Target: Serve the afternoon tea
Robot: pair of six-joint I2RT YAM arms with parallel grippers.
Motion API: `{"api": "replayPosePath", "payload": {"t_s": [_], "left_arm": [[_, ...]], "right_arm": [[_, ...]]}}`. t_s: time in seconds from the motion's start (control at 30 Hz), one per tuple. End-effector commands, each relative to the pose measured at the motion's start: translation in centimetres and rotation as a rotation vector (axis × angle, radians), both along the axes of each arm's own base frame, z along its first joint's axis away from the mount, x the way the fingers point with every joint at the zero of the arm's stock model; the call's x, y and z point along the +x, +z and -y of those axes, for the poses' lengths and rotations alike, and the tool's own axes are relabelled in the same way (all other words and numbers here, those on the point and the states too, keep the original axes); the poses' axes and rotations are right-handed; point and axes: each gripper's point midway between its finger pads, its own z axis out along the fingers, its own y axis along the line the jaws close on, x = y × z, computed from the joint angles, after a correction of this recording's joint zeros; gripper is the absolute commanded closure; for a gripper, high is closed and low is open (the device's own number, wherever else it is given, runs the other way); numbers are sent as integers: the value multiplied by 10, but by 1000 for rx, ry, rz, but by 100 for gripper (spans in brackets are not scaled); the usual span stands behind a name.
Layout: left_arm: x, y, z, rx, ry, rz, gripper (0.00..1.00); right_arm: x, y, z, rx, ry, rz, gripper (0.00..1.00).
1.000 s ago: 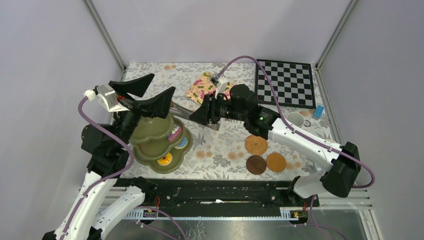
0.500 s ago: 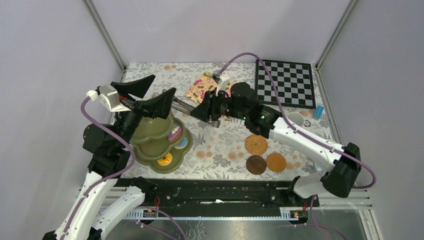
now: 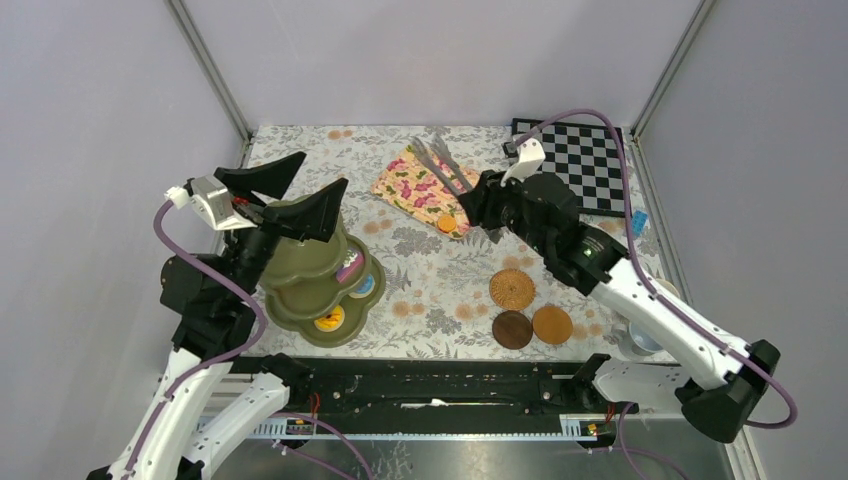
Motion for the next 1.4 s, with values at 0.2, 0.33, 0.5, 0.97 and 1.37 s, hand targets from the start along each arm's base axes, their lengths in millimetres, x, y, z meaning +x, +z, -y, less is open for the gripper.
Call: {"api": "replayPosePath", "payload": {"t_s": [0.2,0.33,0.5,0.97,1.37], "left_arm": [[5,-1,-2,-7,22,15,1],[8,-6,1,-2,11,0,1],[9,-10,4,3,2,-9,1],[14,-18,7,8,-12,-28,1],[13,-18,6,9,-12,-25,1]], "right_arm": [[40,-147,50,-279,-135,-398,49],[45,-164,50,-344,-148,-455,48],[48,-183,46,-385,-147,-522,47],[62,-191,16,-416,-293,-484,48],[57,-200,6,-532,-316,-467,49]]}}
